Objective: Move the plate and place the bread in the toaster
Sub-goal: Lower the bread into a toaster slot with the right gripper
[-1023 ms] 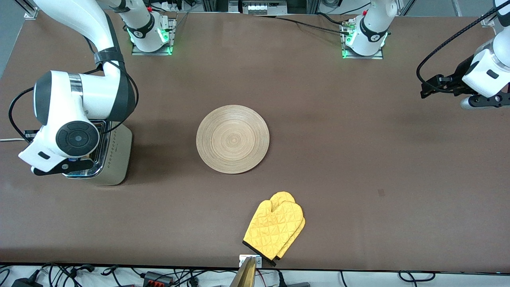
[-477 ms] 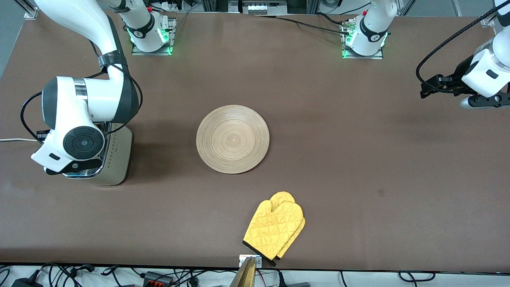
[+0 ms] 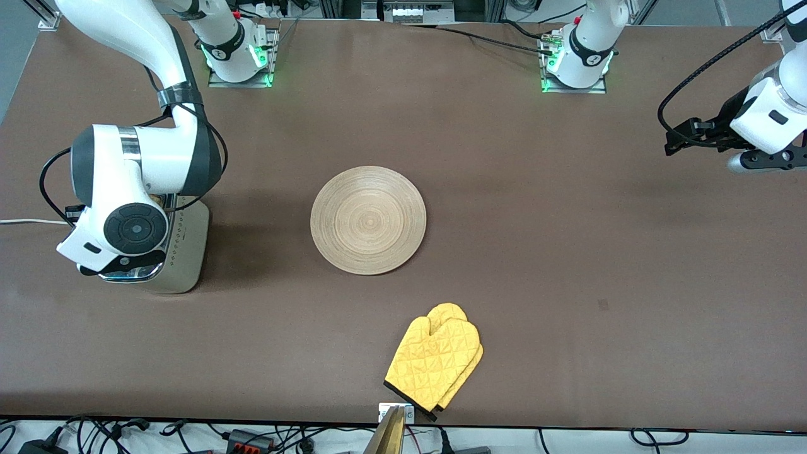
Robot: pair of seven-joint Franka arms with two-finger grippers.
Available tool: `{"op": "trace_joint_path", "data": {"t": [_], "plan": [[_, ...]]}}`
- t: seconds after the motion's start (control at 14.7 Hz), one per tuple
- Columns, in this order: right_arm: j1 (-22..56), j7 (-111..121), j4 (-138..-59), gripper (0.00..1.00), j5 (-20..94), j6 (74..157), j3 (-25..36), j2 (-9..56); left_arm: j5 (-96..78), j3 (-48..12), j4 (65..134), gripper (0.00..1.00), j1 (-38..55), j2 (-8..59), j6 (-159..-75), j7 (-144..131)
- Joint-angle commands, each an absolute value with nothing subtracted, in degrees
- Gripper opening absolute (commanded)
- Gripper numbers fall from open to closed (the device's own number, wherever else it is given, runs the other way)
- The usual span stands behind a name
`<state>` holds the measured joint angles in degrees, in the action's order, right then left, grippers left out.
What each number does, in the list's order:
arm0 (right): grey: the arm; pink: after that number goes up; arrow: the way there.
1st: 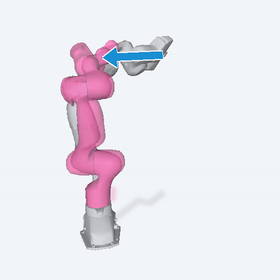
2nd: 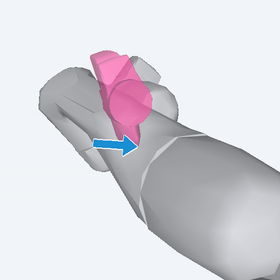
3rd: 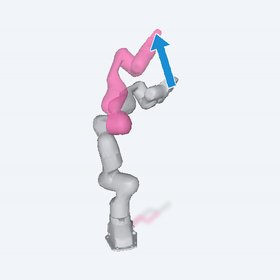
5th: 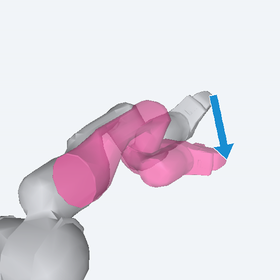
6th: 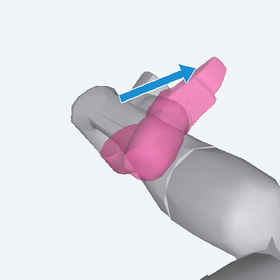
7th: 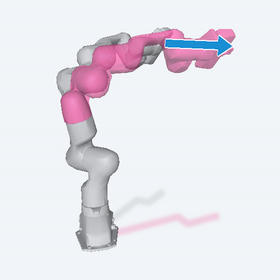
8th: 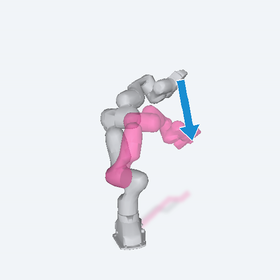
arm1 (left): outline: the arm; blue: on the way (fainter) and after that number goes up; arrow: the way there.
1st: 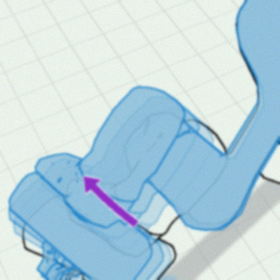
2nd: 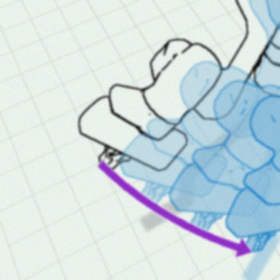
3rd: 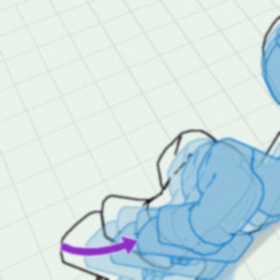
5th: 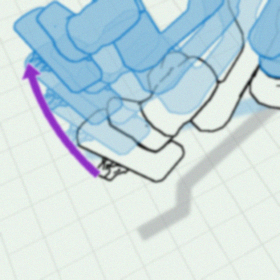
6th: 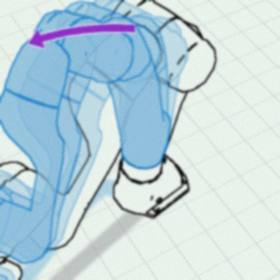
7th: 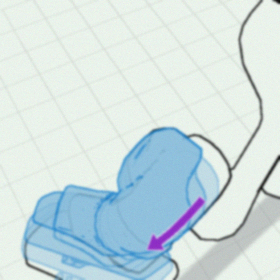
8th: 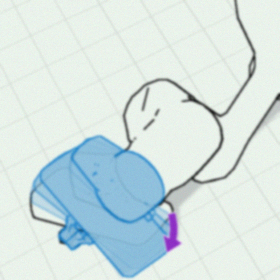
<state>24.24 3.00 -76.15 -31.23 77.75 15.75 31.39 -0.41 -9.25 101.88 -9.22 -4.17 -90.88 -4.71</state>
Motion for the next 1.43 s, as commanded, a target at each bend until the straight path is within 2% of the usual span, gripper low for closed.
{"op": "trace_joint_path", "data": {"t": [0.0, 0.48, 1.36], "plan": [[24.69, 3.96, -77.17, 0.00, -30.59, 76.65, 15.73, 30.15, -0.97, -9.32, 102.92, 1.00, -9.32, -5.45, -91.32, -4.48], [25.40, 3.96, -77.17, 0.00, -30.06, 74.18, 15.56, 29.44, -0.97, -9.32, 102.83, 1.00, -9.32, -5.45, -91.14, -4.48], [23.91, 4.04, -77.17, 0.00, -29.36, 77.52, 15.64, 31.03, -0.88, -9.32, 102.83, 1.00, -9.40, -5.45, -91.14, -4.40]]}}
